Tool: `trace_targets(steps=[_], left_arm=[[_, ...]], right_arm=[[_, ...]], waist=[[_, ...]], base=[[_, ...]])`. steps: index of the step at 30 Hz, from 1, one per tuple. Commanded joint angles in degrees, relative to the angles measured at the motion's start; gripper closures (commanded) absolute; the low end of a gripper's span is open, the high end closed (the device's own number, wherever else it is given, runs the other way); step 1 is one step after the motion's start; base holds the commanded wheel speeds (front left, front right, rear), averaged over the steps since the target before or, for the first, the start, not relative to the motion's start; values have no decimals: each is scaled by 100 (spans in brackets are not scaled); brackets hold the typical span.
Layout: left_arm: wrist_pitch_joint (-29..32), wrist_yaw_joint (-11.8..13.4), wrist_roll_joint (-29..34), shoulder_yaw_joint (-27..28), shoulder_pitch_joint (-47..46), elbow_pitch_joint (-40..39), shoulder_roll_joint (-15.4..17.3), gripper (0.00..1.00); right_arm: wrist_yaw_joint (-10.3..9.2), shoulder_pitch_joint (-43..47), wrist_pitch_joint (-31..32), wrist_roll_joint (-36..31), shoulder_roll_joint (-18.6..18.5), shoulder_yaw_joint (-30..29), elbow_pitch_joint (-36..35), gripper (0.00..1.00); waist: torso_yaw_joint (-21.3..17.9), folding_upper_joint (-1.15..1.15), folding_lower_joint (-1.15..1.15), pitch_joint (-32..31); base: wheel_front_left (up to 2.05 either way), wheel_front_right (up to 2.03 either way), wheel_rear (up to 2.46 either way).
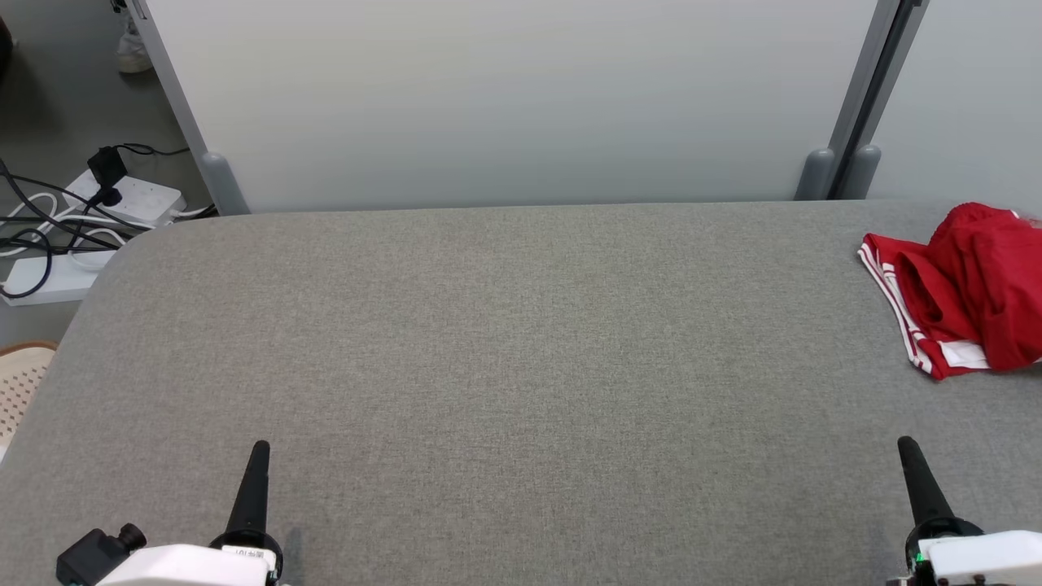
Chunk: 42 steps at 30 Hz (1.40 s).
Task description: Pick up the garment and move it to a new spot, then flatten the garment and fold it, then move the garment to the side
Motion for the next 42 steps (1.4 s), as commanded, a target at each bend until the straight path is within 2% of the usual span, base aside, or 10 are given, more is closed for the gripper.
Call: trace_targets(steps=[1,33,42], left_arm=[[77,-57,-281,185,-375,-114,32,100],[590,-148,-2332,467,-781,101,38,100],[591,-148,-2332,468,-781,101,37,100]], right_arm=[[19,-352,79,279,-83,58,-110,100],[25,-823,611,2287,-64,-84,207,100],[25,-824,617,2281,-59,-92,207,100]], waist=[[-4,0,0,13],[-53,0,0,167],[-53,0,0,167]], base=[[0,0,0],[0,0,0],[0,0,0]])
